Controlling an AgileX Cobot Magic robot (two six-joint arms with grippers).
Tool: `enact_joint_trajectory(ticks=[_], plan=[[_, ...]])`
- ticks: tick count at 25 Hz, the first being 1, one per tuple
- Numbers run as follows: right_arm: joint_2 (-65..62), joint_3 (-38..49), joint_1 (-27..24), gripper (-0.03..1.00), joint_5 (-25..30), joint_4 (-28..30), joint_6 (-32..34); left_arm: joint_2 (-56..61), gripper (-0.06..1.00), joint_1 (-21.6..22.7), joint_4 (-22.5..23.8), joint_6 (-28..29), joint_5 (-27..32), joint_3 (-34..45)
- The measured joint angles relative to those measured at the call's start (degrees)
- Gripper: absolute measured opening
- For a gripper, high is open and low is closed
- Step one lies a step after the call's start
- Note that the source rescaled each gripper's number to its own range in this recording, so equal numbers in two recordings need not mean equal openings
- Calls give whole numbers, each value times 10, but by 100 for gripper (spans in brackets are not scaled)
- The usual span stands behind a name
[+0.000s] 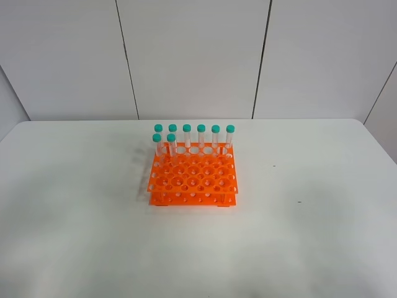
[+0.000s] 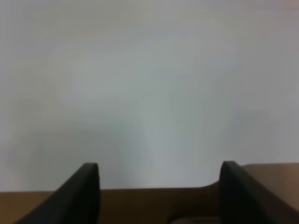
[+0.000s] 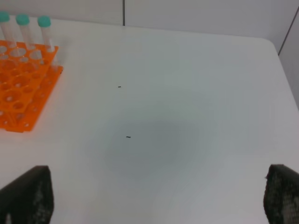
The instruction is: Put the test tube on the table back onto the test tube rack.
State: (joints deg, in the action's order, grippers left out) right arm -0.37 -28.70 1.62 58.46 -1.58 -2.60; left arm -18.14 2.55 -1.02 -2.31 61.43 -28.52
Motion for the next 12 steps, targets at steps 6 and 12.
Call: enact_joint_trajectory(ticks=[6, 12], plan=[[0, 0, 0, 100, 0, 0, 0, 39, 78, 0, 1, 1, -8, 1], [0, 0, 0, 100, 0, 0, 0, 39, 78, -33, 1, 2, -8, 1]])
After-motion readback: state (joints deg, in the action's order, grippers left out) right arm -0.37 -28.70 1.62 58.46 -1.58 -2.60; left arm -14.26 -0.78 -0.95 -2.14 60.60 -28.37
